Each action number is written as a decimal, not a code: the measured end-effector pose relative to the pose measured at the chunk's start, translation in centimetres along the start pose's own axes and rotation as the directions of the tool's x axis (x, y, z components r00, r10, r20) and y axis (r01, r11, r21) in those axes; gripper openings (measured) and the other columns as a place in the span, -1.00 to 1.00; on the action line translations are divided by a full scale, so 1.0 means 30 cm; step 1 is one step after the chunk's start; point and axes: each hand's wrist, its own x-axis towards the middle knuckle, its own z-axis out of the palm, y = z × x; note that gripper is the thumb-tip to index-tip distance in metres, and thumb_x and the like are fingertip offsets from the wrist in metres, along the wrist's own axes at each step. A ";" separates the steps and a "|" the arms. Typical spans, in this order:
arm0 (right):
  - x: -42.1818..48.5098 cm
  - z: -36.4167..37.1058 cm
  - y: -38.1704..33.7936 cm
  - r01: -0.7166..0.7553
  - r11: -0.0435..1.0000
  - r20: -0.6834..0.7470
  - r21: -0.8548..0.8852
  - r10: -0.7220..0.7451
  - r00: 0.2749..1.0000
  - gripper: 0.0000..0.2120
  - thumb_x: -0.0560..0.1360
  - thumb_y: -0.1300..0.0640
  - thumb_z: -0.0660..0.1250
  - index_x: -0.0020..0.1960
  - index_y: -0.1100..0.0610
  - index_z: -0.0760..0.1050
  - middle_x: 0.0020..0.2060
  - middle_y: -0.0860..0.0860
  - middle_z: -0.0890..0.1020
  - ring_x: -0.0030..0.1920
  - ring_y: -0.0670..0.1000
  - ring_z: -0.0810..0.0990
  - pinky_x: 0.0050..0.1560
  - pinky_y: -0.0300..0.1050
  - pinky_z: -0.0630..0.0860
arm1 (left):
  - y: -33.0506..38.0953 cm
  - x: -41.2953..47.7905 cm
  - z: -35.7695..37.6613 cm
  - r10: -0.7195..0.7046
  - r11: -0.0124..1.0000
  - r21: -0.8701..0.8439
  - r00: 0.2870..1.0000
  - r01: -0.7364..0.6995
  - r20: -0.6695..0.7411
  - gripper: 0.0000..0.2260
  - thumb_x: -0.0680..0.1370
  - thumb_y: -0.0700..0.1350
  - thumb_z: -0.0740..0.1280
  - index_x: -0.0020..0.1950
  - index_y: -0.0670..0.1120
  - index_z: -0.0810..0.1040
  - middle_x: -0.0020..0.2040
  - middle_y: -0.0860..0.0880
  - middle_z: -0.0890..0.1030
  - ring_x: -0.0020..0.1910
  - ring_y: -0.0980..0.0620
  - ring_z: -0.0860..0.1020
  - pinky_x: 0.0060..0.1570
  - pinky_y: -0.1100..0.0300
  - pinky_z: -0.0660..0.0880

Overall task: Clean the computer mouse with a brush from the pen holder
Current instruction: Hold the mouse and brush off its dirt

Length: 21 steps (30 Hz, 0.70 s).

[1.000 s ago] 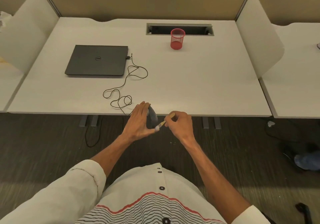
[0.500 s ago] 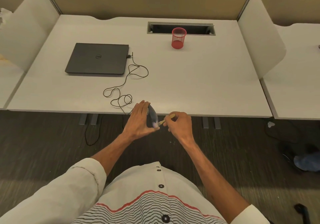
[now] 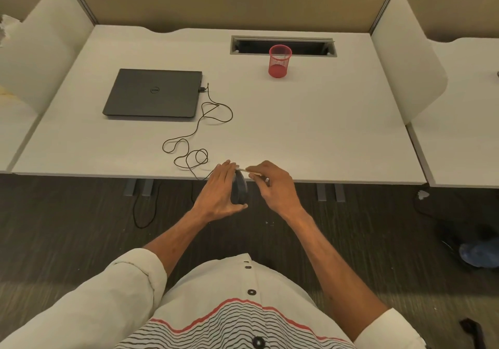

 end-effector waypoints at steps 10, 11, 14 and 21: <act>-0.031 -0.015 -0.034 0.050 0.981 0.133 -0.187 -0.025 0.991 -0.78 0.59 -0.08 0.35 -0.04 -0.01 0.73 -0.17 -0.12 0.72 -0.20 -0.08 0.61 0.02 0.09 0.68 | -0.024 0.001 -0.005 -0.020 1.000 -0.018 1.000 0.020 0.007 0.10 0.48 0.34 0.52 0.75 -0.15 0.02 0.77 -0.13 0.06 0.78 -0.09 -0.02 0.77 -0.10 -0.03; -0.029 -0.017 -0.036 0.040 0.984 0.126 -0.175 -0.018 0.992 -0.77 0.59 -0.09 0.35 -0.05 -0.01 0.73 -0.17 -0.12 0.72 -0.21 -0.08 0.62 0.00 0.06 0.70 | -0.026 0.001 -0.006 -0.023 1.000 -0.020 1.000 0.023 0.009 0.09 0.49 0.35 0.52 0.76 -0.14 0.02 0.77 -0.12 0.05 0.78 -0.09 -0.03 0.77 -0.10 -0.03; -0.019 -0.021 -0.033 0.052 0.992 0.028 -0.117 -0.049 0.998 -0.85 0.64 -0.03 0.41 0.07 -0.03 0.74 -0.06 -0.14 0.73 -0.14 -0.14 0.62 -0.01 -0.07 0.70 | -0.029 0.006 -0.010 -0.017 1.000 -0.011 1.000 0.017 0.009 0.10 0.48 0.33 0.53 0.75 -0.14 0.02 0.77 -0.12 0.05 0.78 -0.08 -0.03 0.77 -0.09 -0.03; -0.007 -0.012 -0.031 0.076 0.978 0.044 -0.195 -0.068 0.997 -0.81 0.69 -0.02 0.39 0.21 -0.03 0.74 0.07 -0.10 0.74 -0.05 -0.03 0.71 0.05 -0.01 0.70 | -0.038 0.011 -0.014 0.003 1.000 0.001 1.000 -0.003 0.000 0.09 0.47 0.33 0.55 0.74 -0.13 0.05 0.76 -0.11 0.08 0.78 -0.08 -0.02 0.77 -0.07 -0.05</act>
